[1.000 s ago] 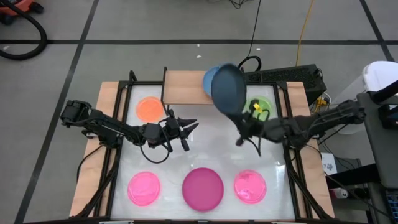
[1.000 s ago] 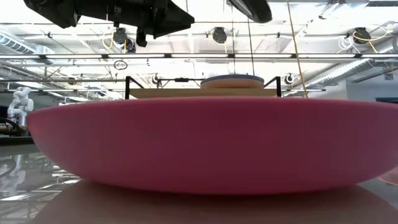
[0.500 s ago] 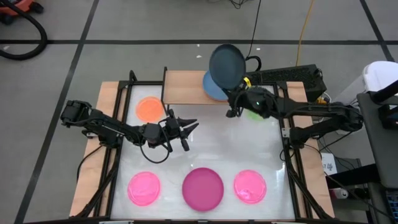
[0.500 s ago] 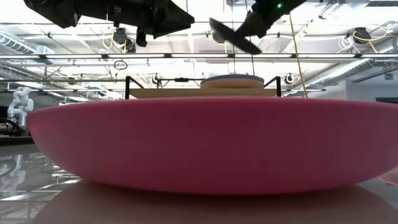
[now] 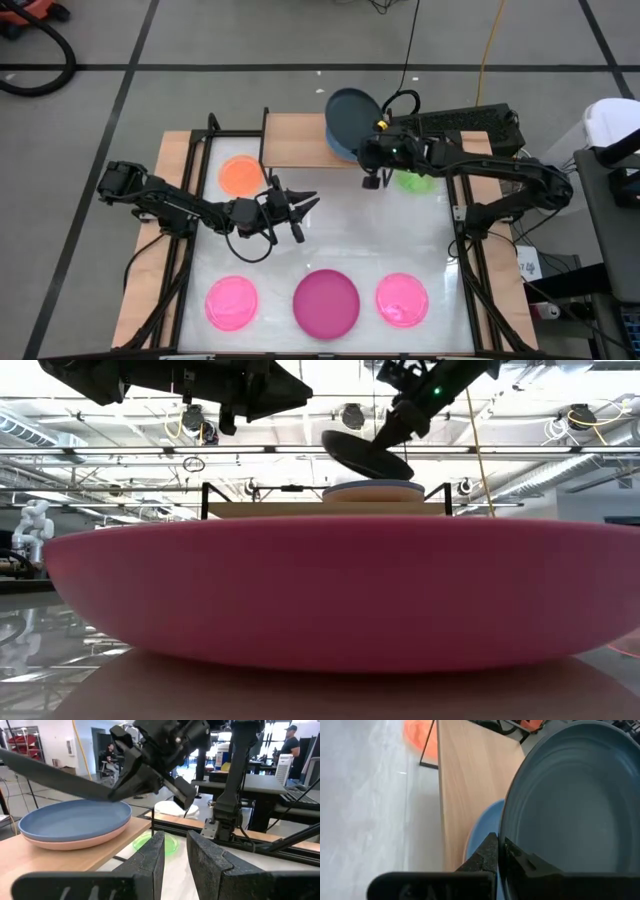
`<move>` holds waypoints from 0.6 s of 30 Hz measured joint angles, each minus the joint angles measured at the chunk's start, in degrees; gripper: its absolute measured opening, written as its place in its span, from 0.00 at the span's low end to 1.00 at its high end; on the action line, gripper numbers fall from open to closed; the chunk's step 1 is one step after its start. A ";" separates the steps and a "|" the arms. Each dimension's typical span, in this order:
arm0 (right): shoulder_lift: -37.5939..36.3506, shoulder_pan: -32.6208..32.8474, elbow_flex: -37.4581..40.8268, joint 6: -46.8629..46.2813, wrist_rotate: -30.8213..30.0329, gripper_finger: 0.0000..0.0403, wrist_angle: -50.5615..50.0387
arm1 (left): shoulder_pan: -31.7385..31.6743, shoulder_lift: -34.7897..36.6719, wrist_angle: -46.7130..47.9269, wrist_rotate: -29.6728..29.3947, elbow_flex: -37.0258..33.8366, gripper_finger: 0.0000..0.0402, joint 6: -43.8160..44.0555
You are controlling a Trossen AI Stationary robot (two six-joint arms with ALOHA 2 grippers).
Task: Place and stack plates onto a shelf
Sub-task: Stack the large black plate on top of the large blue plate on the shelf, then stack the large pink plate on top of the large black plate on the shelf
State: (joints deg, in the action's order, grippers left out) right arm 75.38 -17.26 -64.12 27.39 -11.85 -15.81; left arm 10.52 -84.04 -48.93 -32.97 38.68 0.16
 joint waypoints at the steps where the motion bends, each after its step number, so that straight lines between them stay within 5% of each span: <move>1: 0.24 0.00 0.46 0.13 0.00 0.01 0.75 | 0.01 0.00 0.19 0.01 0.00 0.22 0.00; 18: -0.39 0.07 2.96 -1.30 -1.13 0.24 4.26 | 0.01 -0.01 2.92 0.02 0.00 0.22 1.88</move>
State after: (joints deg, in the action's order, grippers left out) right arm 74.99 -17.19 -61.16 26.10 -12.98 -11.56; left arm 10.52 -84.05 -46.01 -32.95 38.68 2.04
